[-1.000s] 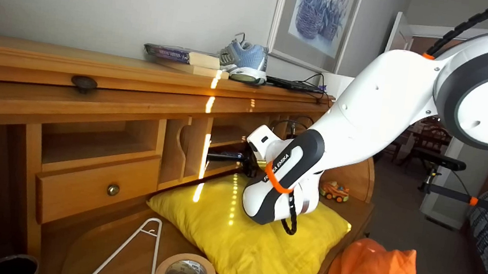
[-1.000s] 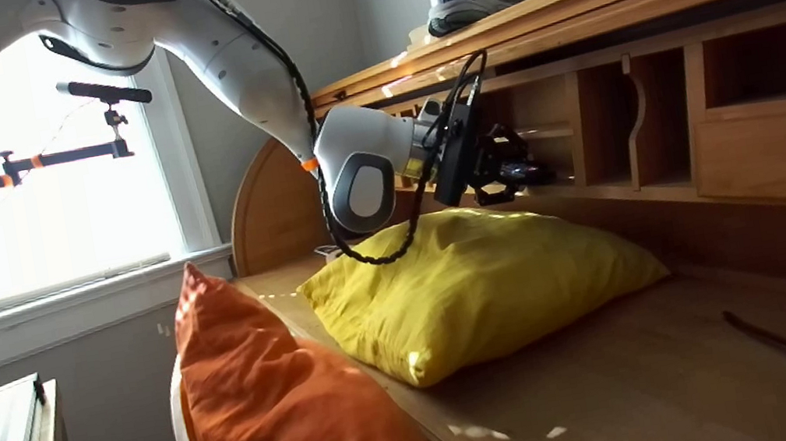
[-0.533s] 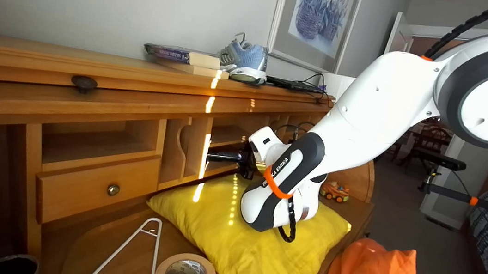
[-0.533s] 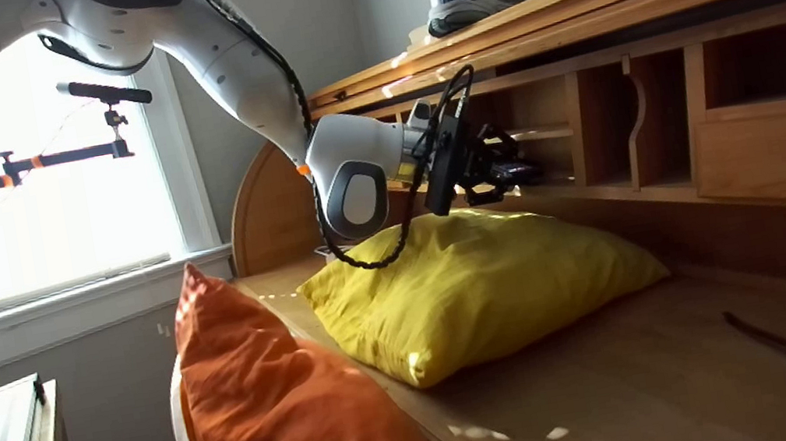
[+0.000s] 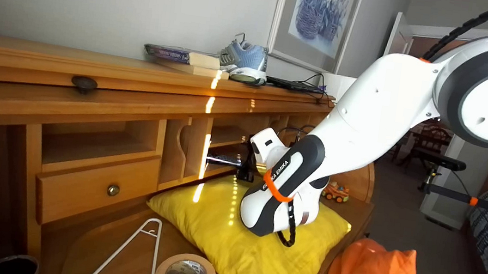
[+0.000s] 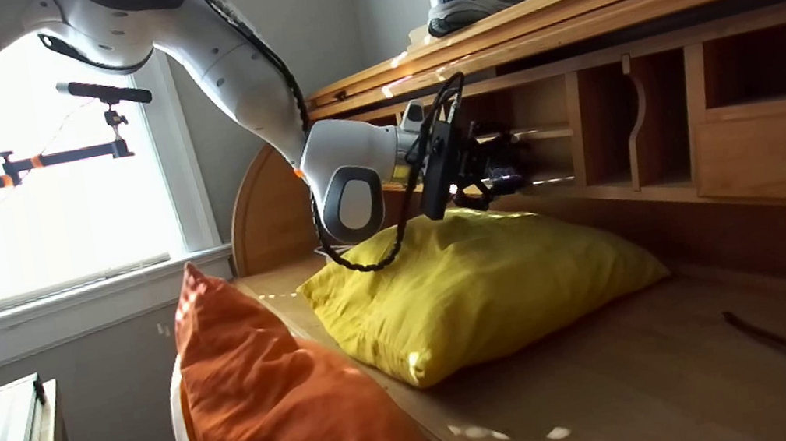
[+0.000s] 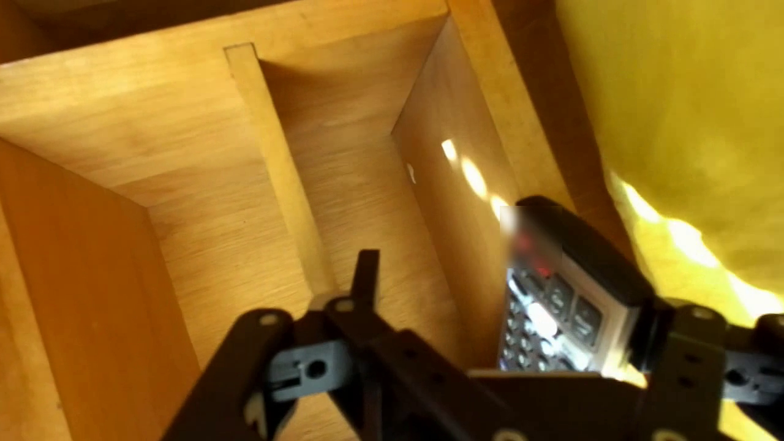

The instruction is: Take the remote controller off of the yellow pillow and put it into the shelf

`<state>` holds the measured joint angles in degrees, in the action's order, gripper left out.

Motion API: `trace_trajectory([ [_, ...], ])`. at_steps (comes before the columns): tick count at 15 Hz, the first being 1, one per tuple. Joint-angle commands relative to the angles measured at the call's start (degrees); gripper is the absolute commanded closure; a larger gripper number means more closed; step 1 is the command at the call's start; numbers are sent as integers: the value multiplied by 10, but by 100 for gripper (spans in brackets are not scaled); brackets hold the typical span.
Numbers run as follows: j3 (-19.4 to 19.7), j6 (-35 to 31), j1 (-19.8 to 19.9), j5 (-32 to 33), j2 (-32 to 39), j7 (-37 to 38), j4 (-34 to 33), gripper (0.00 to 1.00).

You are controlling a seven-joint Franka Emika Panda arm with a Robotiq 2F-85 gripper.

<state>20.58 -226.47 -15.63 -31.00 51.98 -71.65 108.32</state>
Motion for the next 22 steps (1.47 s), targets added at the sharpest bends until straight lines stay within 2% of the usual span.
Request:
trace_trajectory([
  [1, -14, -5, 3, -8, -6, 11, 18, 0],
  [2, -16, -3, 3, -10, -6, 14, 19, 18],
  [3, -17, -3, 3, -11, -5, 16, 20, 25],
  [4, -17, -3, 3, -11, -6, 17, 21, 25],
  [8, -17, -3, 0, -11, -9, 24, 28, 57],
  [9, -17, -5, -1, -10, -10, 24, 29, 22],
  [11, -17, -6, -2, -9, -10, 24, 31, 17],
  [13, -17, -8, -1, -8, -11, 26, 31, 4],
  [14, -17, -8, -2, -9, -13, 26, 32, 0],
  [22, -29, -18, -18, -70, -52, 30, 80, 0],
])
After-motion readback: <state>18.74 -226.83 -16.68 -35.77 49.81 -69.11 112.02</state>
